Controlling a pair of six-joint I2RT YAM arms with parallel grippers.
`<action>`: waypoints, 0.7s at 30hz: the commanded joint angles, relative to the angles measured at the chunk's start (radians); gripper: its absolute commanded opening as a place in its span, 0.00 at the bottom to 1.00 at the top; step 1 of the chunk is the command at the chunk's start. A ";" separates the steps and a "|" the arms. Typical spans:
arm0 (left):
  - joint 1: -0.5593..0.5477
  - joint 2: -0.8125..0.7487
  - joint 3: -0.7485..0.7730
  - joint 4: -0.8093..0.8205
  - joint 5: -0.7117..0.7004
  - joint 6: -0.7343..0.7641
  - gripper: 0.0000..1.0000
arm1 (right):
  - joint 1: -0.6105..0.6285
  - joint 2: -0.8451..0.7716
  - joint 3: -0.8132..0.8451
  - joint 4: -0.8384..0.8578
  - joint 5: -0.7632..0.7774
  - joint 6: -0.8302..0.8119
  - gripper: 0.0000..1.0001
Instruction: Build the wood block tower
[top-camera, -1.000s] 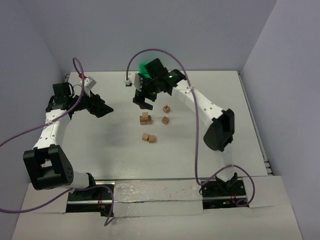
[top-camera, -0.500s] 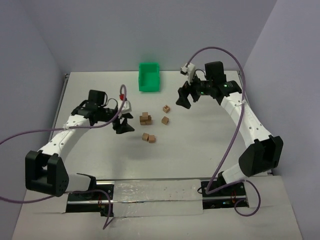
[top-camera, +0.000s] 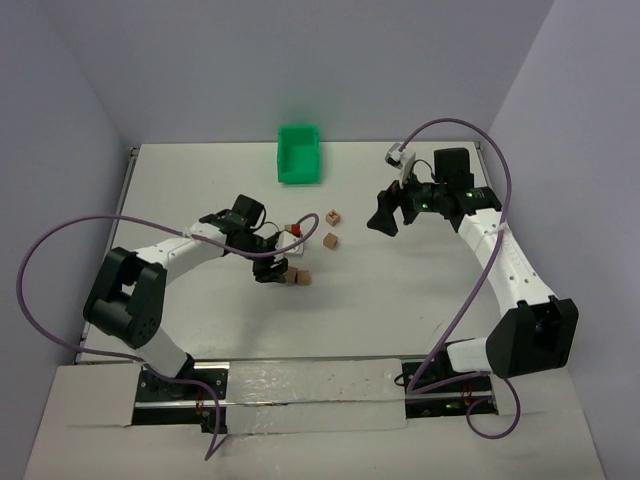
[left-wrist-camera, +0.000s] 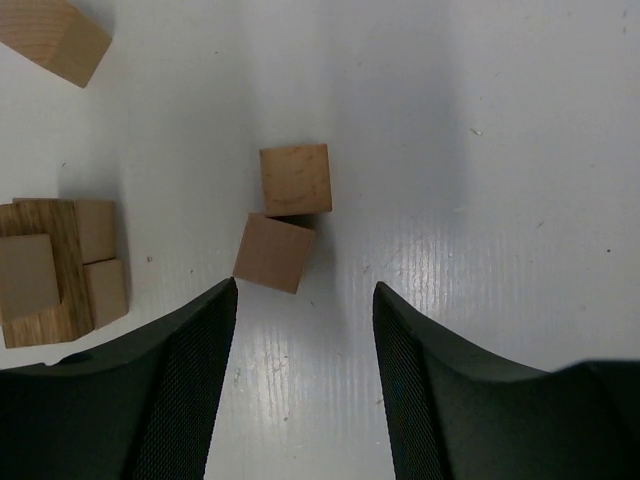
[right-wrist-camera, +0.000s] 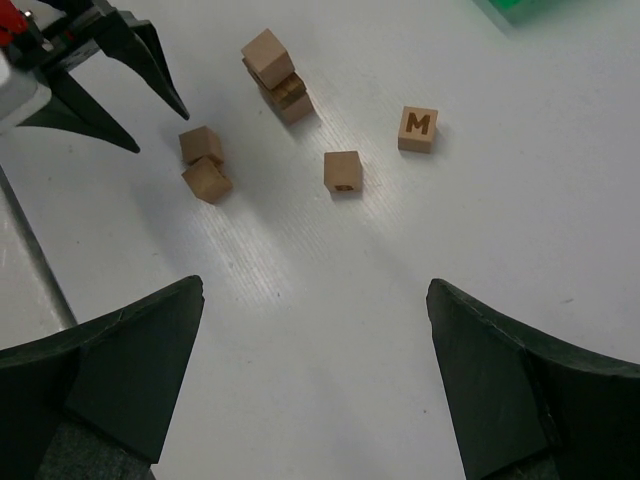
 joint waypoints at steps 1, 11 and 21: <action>-0.015 0.028 -0.023 0.089 -0.065 0.048 0.63 | -0.007 -0.004 -0.012 0.048 -0.041 0.017 1.00; -0.033 0.084 -0.001 0.155 -0.106 0.031 0.68 | -0.006 -0.026 -0.030 0.043 -0.068 0.008 1.00; -0.073 0.106 0.004 0.169 -0.143 0.062 0.67 | -0.005 -0.028 -0.048 0.039 -0.077 -0.009 1.00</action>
